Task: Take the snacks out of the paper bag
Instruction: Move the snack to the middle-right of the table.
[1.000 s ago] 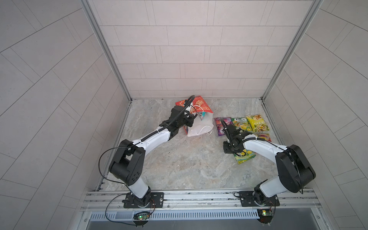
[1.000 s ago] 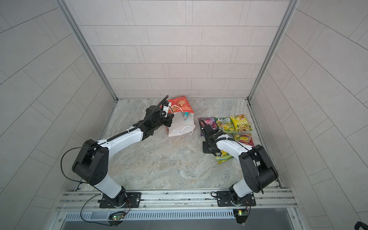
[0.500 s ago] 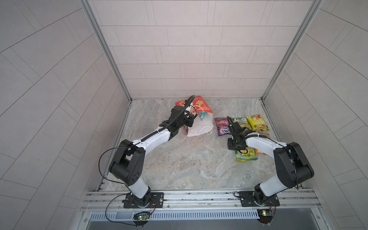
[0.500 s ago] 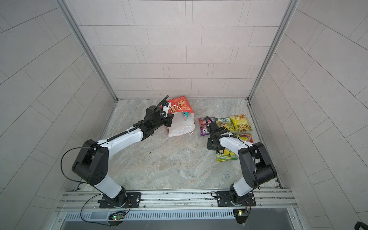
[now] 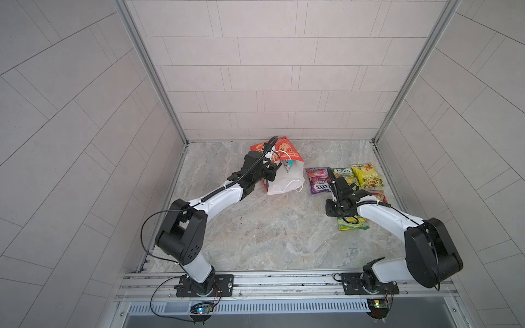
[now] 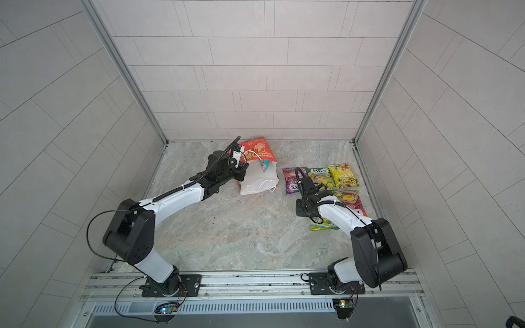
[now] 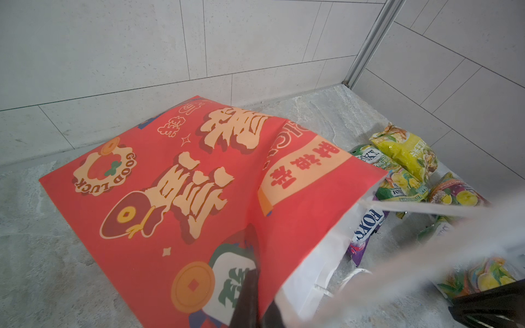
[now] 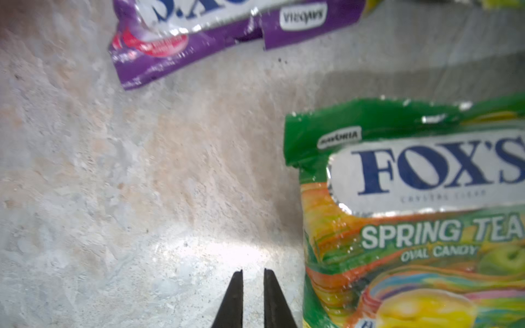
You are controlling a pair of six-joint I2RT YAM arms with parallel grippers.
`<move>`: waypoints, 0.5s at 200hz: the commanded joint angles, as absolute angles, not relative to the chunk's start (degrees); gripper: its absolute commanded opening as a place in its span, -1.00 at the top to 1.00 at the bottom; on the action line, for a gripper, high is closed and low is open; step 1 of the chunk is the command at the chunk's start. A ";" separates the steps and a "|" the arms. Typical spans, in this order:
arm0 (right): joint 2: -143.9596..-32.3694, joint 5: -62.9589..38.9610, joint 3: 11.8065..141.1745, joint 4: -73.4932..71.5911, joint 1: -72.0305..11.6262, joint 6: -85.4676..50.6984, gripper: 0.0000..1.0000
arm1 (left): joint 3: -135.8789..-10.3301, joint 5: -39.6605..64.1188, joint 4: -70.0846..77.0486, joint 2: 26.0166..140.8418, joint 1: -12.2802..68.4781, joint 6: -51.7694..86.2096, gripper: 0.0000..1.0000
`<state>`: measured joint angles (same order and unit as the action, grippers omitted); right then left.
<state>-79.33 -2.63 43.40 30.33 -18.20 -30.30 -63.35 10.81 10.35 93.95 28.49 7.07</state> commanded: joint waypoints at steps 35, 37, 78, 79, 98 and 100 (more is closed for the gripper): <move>-79.06 -0.66 40.08 32.26 -13.69 -33.18 0.67 | -65.02 12.69 9.32 94.31 28.15 7.50 1.00; -79.13 -0.72 40.08 32.19 -13.44 -33.10 0.67 | -65.03 12.86 9.32 94.24 28.13 7.41 1.00; -76.40 -1.54 41.10 31.88 -12.05 -31.85 0.63 | -65.14 13.20 7.83 93.34 28.26 7.02 1.00; -76.21 -1.78 41.25 31.85 -12.09 -31.83 0.63 | -65.14 13.11 7.78 93.34 28.28 6.98 1.00; -71.96 -6.03 43.89 30.05 -13.45 -32.71 0.62 | -66.22 11.79 5.31 93.58 28.63 6.67 1.00; -71.49 -6.67 44.04 29.40 -13.75 -32.79 0.62 | -66.34 11.80 5.06 93.64 28.65 6.68 1.00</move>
